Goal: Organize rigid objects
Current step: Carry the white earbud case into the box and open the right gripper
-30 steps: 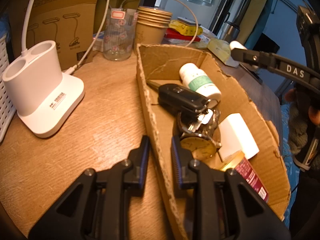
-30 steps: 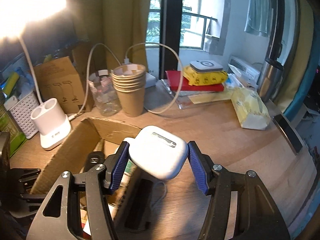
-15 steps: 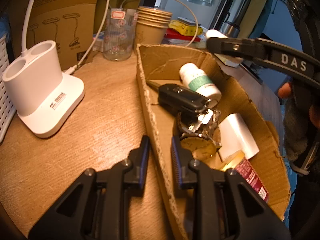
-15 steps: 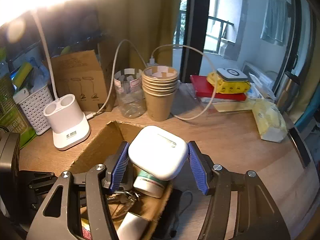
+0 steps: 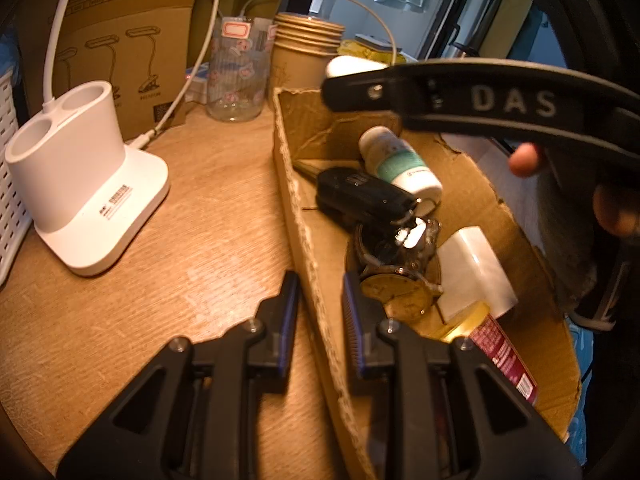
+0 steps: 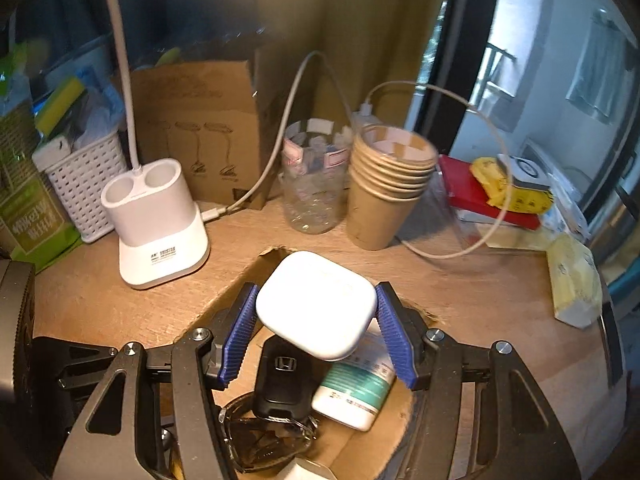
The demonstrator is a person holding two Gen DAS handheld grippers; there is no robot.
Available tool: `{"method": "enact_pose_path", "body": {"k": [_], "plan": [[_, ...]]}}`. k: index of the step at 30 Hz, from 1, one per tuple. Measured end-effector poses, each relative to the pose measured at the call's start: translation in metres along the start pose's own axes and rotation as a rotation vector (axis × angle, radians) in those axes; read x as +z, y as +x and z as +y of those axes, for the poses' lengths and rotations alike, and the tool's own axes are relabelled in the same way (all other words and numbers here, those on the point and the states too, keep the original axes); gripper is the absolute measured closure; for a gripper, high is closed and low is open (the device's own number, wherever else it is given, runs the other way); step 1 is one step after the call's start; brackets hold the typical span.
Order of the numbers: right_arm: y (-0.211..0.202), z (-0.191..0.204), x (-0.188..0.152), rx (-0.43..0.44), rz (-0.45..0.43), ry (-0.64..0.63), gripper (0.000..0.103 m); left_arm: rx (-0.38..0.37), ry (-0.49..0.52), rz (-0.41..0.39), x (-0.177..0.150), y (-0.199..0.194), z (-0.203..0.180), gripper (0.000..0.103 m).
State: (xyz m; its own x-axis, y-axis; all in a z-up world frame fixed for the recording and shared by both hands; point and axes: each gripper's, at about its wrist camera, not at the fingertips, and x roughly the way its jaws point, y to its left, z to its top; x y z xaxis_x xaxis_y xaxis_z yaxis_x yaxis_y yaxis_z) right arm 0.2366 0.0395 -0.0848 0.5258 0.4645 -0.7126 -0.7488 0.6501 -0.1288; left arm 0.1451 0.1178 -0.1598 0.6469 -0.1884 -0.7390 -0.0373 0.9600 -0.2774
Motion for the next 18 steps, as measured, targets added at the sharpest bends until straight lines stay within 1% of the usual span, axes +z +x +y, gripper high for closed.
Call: {"method": "enact_pose_path", "body": {"k": [8,18], "plan": [[0.023,0.000,0.000,0.029,0.103,-0.006,0.041,0.000,0.000,0.000,0.000,0.000,0.000,0.079],[0.037,-0.001,-0.002,0.028,0.170,-0.012,0.041,0.000,0.000,0.000,0.000,0.000,-0.001,0.079]]}}
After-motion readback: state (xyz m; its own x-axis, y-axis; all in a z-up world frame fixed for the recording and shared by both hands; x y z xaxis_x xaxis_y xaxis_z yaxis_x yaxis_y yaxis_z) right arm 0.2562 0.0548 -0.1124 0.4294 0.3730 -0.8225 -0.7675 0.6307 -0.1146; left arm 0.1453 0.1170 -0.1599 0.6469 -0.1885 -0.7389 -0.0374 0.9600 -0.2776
